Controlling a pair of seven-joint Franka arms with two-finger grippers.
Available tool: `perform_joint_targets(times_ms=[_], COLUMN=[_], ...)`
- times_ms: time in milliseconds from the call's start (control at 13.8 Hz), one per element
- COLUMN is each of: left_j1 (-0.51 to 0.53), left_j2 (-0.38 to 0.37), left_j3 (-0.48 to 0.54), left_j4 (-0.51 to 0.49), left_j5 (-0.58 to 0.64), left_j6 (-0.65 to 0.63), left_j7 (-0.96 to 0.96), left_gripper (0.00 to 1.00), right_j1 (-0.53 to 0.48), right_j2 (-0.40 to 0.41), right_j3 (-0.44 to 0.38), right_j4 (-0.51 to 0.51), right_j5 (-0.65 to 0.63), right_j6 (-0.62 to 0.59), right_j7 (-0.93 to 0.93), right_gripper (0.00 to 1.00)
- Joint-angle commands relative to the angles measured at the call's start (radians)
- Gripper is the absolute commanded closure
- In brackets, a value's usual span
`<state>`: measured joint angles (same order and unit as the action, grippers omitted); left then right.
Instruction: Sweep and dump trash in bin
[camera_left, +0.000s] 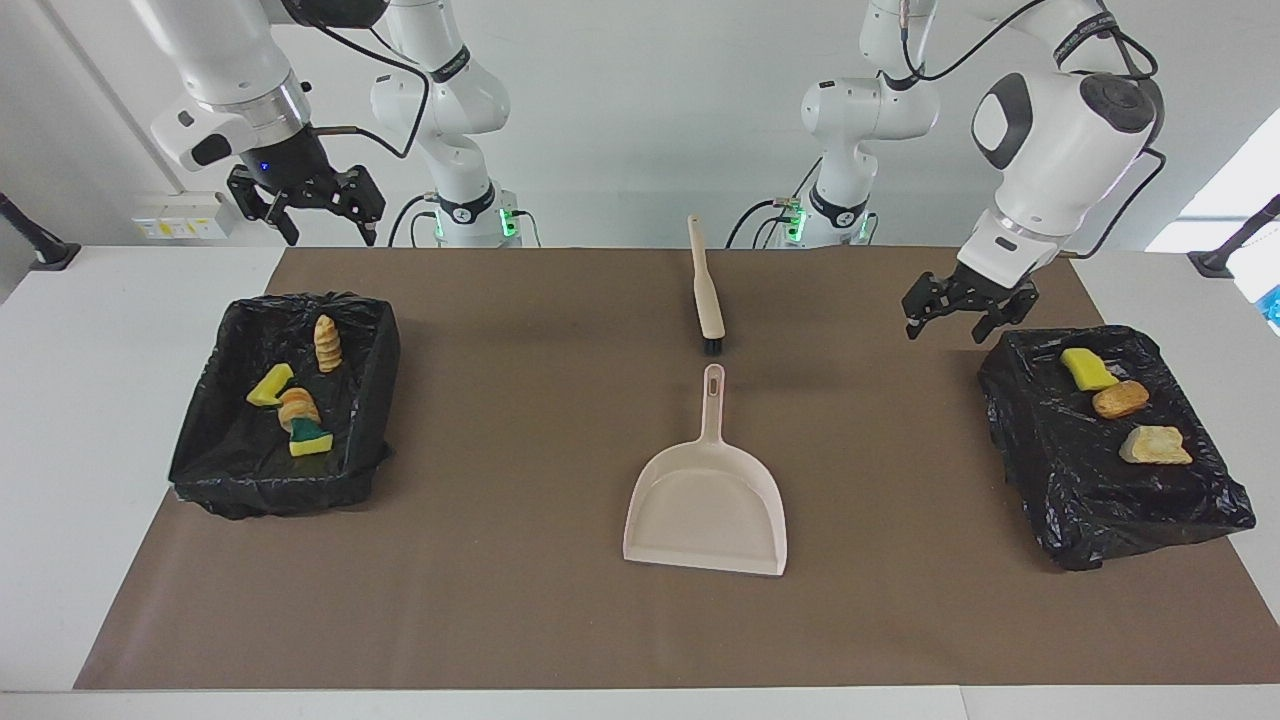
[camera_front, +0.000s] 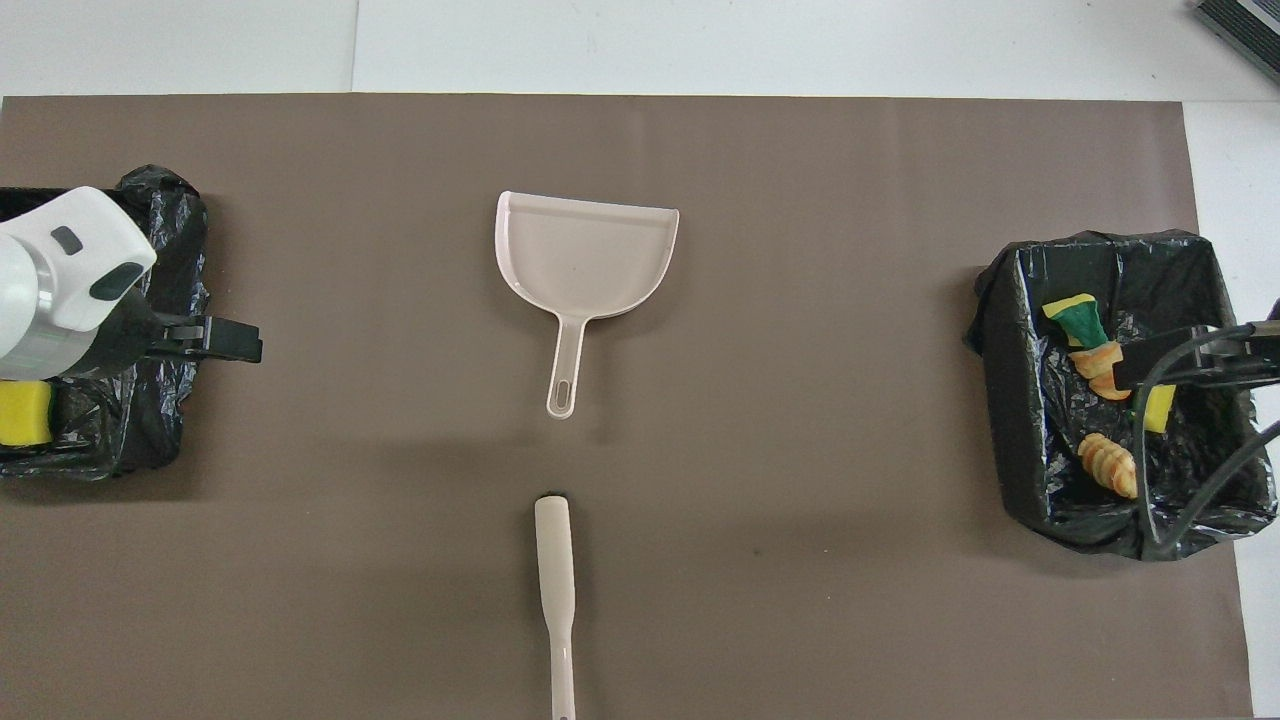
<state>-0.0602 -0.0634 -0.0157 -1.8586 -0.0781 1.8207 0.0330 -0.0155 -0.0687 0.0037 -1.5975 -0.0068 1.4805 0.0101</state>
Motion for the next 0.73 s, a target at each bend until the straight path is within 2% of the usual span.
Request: perform_joint_targets(times_ms=[0,145,290,508,653], left_j1=[0.013,0.011,0.011,0.011,0.013], left_j2=[-0.015,-0.016,-0.032,-0.065,-0.064], left_j3=[-0.009,-0.009,-0.006,-0.004,-0.007], left_j4=[0.122,0.197,0.216,0.217,0.257], left_j5=[0.041,0.055,0.055,0.054,0.054], left_j6=[-0.157,-0.262,-0.323,-0.345,-0.345], left_j7=[0.011,0.011,0.007,-0.002,-0.013], left_gripper=[0.00,0.00,0.00,0.00,0.00], right_j1=[-0.001,-0.001,-0.001,-0.001,-0.001], right_j2=[-0.019,-0.019,-0.019,-0.019,-0.019], right_j3=[-0.002,-0.002,-0.002,-0.002,-0.002], right_j4=[-0.018,-0.018,-0.018,-0.019,-0.019], right_j5=[0.018,0.018,0.018,0.018,0.018], right_j6=[-0.006,-0.006,-0.006,-0.006,-0.006], right_j7=[0.010,0.010,0.010,0.010,0.010], right_gripper=[0.00,0.00,0.00,0.00,0.00])
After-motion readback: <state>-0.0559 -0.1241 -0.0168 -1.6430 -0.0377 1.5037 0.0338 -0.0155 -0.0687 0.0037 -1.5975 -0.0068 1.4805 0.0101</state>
